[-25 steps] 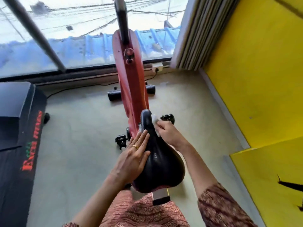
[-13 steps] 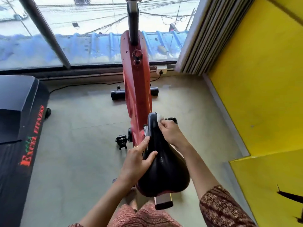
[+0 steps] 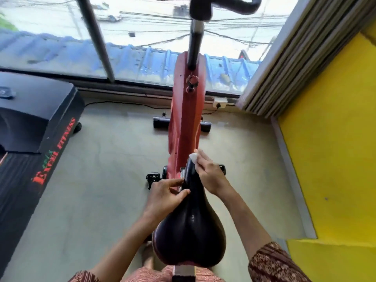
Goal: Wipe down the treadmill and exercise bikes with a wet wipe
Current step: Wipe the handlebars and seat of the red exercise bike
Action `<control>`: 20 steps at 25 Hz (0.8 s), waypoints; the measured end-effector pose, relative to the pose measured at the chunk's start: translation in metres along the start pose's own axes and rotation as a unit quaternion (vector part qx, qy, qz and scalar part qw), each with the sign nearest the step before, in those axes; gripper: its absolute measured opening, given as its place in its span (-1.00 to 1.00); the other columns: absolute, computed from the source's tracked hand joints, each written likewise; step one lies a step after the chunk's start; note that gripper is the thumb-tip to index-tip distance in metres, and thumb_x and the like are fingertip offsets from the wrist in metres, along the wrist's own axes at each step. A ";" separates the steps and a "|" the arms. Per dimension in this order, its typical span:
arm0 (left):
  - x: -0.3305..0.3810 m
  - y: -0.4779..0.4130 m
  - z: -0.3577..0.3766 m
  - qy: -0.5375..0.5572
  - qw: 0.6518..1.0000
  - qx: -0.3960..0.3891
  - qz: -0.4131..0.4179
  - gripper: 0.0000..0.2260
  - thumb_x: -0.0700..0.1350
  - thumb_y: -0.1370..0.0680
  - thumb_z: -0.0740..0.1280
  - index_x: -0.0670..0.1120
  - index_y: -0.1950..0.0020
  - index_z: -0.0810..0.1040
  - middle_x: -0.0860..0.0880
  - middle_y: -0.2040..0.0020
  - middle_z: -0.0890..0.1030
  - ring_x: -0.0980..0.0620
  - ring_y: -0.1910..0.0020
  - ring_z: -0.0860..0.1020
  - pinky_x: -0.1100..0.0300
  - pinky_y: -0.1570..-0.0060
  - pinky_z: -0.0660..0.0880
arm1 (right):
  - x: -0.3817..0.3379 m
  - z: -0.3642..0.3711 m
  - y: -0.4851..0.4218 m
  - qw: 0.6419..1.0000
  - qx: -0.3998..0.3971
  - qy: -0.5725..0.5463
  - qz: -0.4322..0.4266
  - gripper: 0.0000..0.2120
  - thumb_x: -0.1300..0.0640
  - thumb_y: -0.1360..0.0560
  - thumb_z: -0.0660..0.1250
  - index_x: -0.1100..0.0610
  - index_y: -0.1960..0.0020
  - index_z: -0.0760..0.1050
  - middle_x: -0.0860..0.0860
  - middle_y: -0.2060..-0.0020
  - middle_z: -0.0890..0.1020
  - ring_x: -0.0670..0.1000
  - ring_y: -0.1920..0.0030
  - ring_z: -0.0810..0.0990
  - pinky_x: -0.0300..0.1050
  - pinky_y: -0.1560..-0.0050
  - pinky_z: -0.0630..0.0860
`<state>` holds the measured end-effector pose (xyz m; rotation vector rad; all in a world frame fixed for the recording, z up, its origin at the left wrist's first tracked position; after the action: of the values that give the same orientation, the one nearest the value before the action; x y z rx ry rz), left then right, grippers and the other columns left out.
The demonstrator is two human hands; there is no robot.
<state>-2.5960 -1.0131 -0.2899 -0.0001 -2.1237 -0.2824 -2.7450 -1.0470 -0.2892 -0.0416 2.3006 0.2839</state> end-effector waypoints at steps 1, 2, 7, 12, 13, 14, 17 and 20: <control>-0.001 0.003 0.001 0.012 1.000 0.003 -0.014 -0.72 -0.12 -0.39 0.52 -0.07 -0.09 0.66 0.03 0.13 0.70 0.33 0.27 0.60 0.40 0.10 0.53 | 0.001 -0.003 -0.009 0.999 -0.020 0.022 -0.028 -0.59 0.13 -0.64 0.10 0.23 -0.45 0.28 0.08 -0.49 0.21 0.01 -0.52 0.08 -0.23 -0.48 -0.07; -0.003 0.007 0.002 0.030 0.999 0.020 -0.037 -0.74 -0.13 -0.40 0.51 -0.10 -0.08 0.66 0.05 0.14 0.69 0.37 0.28 0.58 0.49 0.15 0.48 | 0.002 -0.004 -0.017 0.996 -0.043 0.045 -0.064 -0.61 0.11 -0.64 0.10 0.25 -0.41 0.34 0.09 -0.46 0.28 0.04 -0.52 0.08 -0.15 -0.51 -0.08; -0.012 0.046 0.005 0.047 0.983 0.118 -0.133 -0.81 -0.12 -0.43 0.48 -0.08 -0.02 0.69 0.03 0.09 0.70 0.29 0.20 0.60 0.56 0.15 0.43 | -0.035 0.024 -0.005 0.853 -0.193 0.333 -0.352 -0.69 0.13 -0.59 0.09 0.17 0.10 0.58 0.08 0.11 0.64 0.12 -0.14 0.54 0.01 -0.42 -0.32; -0.012 0.089 0.009 -0.039 0.971 0.165 -0.169 -0.62 -0.01 -0.45 0.45 -0.01 -0.25 0.57 0.01 -0.16 0.62 0.14 -0.17 0.54 0.50 -0.06 0.29 | -0.024 0.021 0.010 0.756 -0.190 0.424 -0.460 -0.72 0.12 -0.52 0.07 0.12 0.10 0.56 0.04 0.19 0.61 0.09 0.00 0.60 0.16 -0.43 -0.37; -0.012 0.094 0.012 -0.047 0.969 0.169 -0.174 -0.58 0.01 -0.46 0.43 -0.01 -0.31 0.52 0.00 -0.23 0.59 0.10 -0.22 0.51 0.47 -0.12 0.27 | -0.028 0.013 0.003 0.757 -0.152 0.446 -0.453 -0.70 0.10 -0.51 0.06 0.11 0.09 0.57 0.03 0.19 0.62 0.08 0.01 0.60 0.19 -0.41 -0.40; -0.010 0.098 0.015 -0.053 0.968 0.174 -0.174 -0.55 0.03 -0.48 0.42 -0.02 -0.34 0.49 -0.02 -0.26 0.56 0.06 -0.25 0.49 0.43 -0.16 0.26 | -0.032 0.015 0.000 0.756 -0.158 0.472 -0.425 -0.71 0.09 -0.51 0.07 0.08 0.06 0.56 0.03 0.16 0.62 0.08 -0.01 0.60 0.21 -0.38 -0.42; -0.005 0.105 0.016 -0.055 0.973 0.168 -0.147 -0.54 0.01 -0.50 0.39 -0.02 -0.38 0.44 -0.05 -0.27 0.55 0.05 -0.25 0.49 0.49 -0.08 0.25 | -0.044 0.056 0.028 0.735 -0.273 0.464 -0.412 -0.76 0.11 -0.55 0.09 0.09 -0.05 0.52 0.05 0.03 0.60 0.11 -0.11 0.54 0.17 -0.42 -0.22; -0.012 0.109 0.015 -0.051 0.980 0.146 -0.127 -0.44 0.13 -0.47 0.36 -0.08 -0.41 0.40 -0.08 -0.29 0.53 0.05 -0.27 0.47 0.51 -0.10 0.21 | -0.032 0.045 0.054 0.766 -0.316 0.301 -0.472 -0.66 0.09 -0.57 0.06 0.16 -0.23 0.47 0.09 -0.19 0.56 0.07 -0.31 0.45 -0.01 -0.48 -0.13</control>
<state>-2.5901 -0.9030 -0.2855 0.4392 -2.2511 -0.1191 -2.6973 -0.9863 -0.2851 -1.8000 2.3150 0.5380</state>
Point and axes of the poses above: each hand's wrist, its own y-axis away from the middle knuckle, its own z-axis out of the palm, x = y × z, the point moved 4 cm from there along -y, towards the middle knuckle
